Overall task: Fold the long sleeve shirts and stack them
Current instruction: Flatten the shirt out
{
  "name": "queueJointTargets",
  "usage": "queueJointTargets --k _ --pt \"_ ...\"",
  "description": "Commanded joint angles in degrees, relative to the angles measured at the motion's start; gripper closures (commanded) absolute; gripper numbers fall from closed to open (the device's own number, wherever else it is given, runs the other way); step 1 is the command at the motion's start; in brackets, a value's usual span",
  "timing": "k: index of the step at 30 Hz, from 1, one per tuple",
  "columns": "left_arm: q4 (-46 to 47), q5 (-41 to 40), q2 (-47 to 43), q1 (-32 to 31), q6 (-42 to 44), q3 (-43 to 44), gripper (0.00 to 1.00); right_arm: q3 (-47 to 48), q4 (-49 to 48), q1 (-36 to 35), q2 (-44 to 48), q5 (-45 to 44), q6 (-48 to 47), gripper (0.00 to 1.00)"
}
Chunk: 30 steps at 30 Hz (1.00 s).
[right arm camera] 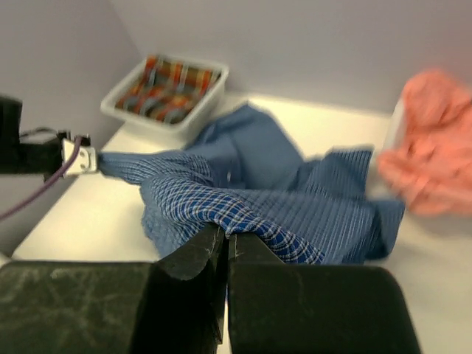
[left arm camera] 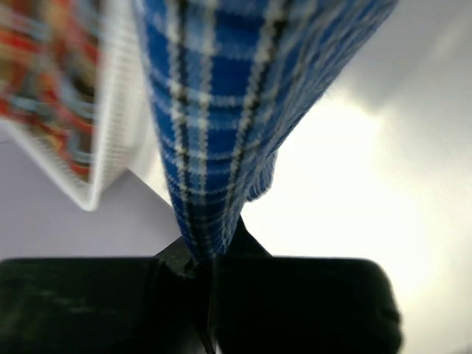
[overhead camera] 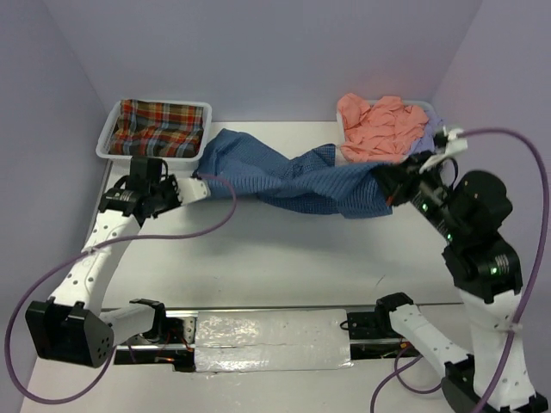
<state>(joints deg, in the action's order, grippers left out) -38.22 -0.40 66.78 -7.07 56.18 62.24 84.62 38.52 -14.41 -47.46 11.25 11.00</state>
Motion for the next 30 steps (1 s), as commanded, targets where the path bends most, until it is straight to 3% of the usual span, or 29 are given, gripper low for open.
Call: queueJointTargets --k 1,2,4,5,8,10,16,22,30 --pt "-16.0 1.7 -5.3 0.4 12.4 0.5 0.89 -9.5 4.5 -0.4 7.5 5.2 3.5 1.00" --pt "-18.6 2.4 -5.2 0.4 12.9 0.6 0.89 -12.0 5.1 -0.4 9.3 6.1 4.3 1.00" --pt "-22.2 3.8 -5.4 0.3 13.9 -0.6 0.79 -17.1 5.8 -0.4 13.4 10.7 6.2 1.00" --pt "-24.8 4.3 -5.6 0.2 15.3 -1.2 0.68 -22.0 5.8 -0.4 14.7 12.3 7.0 1.00" --pt "-26.8 3.7 -6.2 0.3 15.8 -4.4 0.49 -29.5 5.2 -0.4 18.5 15.2 9.6 1.00" --pt "-27.1 2.5 -6.8 0.5 15.9 -6.9 0.22 -33.5 4.3 -0.5 20.4 15.1 10.6 1.00" --pt "-18.8 4.2 -6.8 0.5 11.9 -13.5 0.21 -40.8 -4.0 -0.7 20.1 19.5 15.1 1.00" --pt "-15.4 8.5 -8.9 -2.0 9.8 -18.9 0.42 -40.9 -5.8 -1.0 17.0 17.1 14.0 1.00" --pt "3.2 0.5 -9.7 -15.6 6.5 -37.7 0.29 -41.2 -7.6 -1.1 12.8 15.3 12.5 1.00"
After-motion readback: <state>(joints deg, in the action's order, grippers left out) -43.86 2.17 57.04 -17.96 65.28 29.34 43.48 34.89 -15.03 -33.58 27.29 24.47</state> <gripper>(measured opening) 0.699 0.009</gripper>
